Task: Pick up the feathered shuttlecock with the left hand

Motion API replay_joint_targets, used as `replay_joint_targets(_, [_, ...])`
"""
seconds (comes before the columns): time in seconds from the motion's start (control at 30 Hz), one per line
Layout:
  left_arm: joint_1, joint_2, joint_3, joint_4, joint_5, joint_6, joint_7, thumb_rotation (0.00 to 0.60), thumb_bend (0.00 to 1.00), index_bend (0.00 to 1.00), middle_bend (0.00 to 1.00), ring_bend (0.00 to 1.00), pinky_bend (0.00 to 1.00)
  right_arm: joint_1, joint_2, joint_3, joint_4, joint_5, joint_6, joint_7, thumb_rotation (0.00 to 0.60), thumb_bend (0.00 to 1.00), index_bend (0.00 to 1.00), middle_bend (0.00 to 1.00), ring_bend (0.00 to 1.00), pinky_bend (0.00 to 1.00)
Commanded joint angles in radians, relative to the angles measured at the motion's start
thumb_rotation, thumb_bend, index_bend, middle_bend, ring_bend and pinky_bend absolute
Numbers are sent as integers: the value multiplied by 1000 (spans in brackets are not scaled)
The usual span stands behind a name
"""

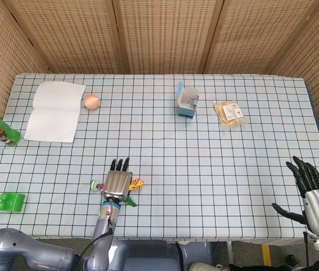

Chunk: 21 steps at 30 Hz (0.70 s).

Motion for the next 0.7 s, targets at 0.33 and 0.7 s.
replay_joint_targets(0.33, [-1, -8, 3, 20, 16, 5, 0, 600, 295, 497, 0, 0, 0, -1, -3, 1, 3, -4, 7, 8, 600, 44, 24, 0, 0, 51])
replay_joint_targets(0.7, [-6, -22, 9, 49, 10, 1, 18, 600, 298, 520, 0, 0, 0, -1, -3, 2, 5, -5, 11, 12, 600, 44, 24, 0, 0, 48])
